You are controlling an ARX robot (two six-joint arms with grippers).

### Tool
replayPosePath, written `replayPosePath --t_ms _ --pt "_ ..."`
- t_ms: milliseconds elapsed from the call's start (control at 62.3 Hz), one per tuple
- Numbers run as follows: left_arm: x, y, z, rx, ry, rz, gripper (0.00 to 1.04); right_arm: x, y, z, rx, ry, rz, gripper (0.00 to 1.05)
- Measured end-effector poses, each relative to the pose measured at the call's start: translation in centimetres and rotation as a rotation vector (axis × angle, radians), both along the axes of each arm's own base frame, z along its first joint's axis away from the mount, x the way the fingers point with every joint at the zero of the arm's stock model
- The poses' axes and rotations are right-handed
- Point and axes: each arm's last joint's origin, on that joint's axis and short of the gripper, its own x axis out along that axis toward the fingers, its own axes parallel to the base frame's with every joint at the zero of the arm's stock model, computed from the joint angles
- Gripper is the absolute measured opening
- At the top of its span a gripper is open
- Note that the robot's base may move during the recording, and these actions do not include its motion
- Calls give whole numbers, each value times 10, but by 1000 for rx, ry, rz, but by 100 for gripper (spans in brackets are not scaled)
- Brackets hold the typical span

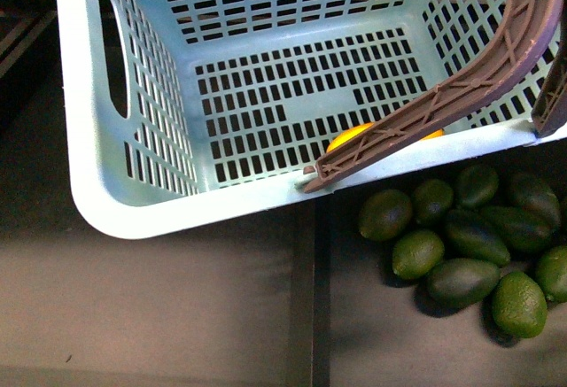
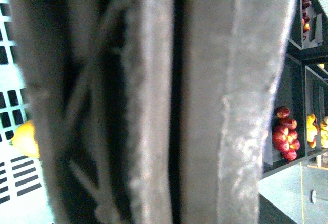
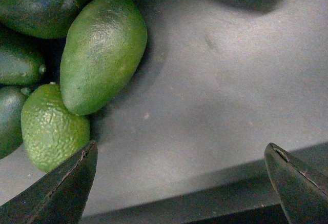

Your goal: Pick mango and avocado into basket

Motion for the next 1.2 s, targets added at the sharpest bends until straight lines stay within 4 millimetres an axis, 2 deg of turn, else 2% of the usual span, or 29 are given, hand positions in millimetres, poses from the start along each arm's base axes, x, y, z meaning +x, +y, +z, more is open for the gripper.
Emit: replayPosePath --t_ms 369,755,1012,1205 --pt "1 1 0 6 -5 9 27 33 3 -18 23 1 -49 96" --pt "0 0 0 2 -2 4 27 65 23 -33 47 13 -41 96" --pt "0 0 0 2 -2 4 27 77 32 -43 43 38 -36 96" --pt "0 1 0 4 -4 7 27 79 32 -50 24 60 -49 96"
